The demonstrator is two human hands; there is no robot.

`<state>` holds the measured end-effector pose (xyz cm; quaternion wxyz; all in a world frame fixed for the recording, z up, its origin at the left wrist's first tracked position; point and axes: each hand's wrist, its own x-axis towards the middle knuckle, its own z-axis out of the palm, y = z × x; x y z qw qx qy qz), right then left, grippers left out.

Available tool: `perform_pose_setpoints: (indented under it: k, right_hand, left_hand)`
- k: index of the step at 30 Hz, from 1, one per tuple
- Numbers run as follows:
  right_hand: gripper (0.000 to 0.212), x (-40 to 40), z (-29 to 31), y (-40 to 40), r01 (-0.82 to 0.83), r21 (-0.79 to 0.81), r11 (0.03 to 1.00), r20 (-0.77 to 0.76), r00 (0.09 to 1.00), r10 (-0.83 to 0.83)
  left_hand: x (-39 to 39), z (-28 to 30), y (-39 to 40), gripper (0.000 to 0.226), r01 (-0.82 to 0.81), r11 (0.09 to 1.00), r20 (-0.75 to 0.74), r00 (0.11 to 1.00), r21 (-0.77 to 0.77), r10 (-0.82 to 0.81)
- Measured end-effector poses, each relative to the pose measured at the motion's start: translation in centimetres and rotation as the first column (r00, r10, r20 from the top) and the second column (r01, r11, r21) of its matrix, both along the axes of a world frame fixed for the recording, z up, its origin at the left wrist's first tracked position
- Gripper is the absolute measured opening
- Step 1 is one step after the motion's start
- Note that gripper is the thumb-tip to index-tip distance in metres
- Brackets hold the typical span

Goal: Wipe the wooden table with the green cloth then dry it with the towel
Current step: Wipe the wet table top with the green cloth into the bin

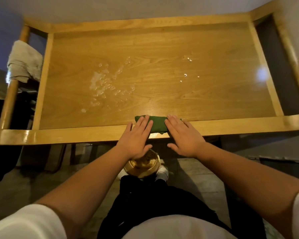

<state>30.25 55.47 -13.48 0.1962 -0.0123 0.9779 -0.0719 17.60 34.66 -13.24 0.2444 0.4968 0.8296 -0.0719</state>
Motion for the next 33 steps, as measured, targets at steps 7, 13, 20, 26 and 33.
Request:
perform_pose_setpoints:
  k: [7, 13, 20, 26, 33]
  right_hand:
    - [0.109, -0.7, -0.6, -0.2, -0.049, 0.105, 0.993, 0.14, 0.989, 0.034]
    - [0.112, -0.4, 0.2, -1.0, 0.018, 0.111, 0.994, 0.104, 0.994, -0.029]
    - [0.099, 2.0, 0.1, -4.8, -0.171, 0.09, 0.981, -0.028, 0.984, 0.174]
    - [0.103, 4.4, -0.6, -8.9, -0.045, 0.062, 0.997, 0.107, 0.994, 0.038]
    - [0.108, 7.9, -0.3, -13.0, 0.094, 0.128, 0.987, 0.189, 0.975, -0.117]
  left_hand:
    - [0.9, 0.3, 1.3, 0.108, -0.048, 0.99, -0.034, 0.998, -0.129, 0.044]
    - [1.5, 1.6, 0.6, 0.096, -0.135, 0.987, -0.006, 0.991, -0.086, 0.135]
    - [4.4, 2.2, -5.7, 0.08, -0.243, 0.966, 0.023, 0.969, -0.091, 0.246]
    - [6.7, 3.1, -10.1, 0.081, -0.357, 0.926, 0.036, 0.931, -0.122, 0.364]
    - [9.0, 3.1, -15.1, 0.082, -0.334, 0.939, 0.049, 0.94, -0.077, 0.338]
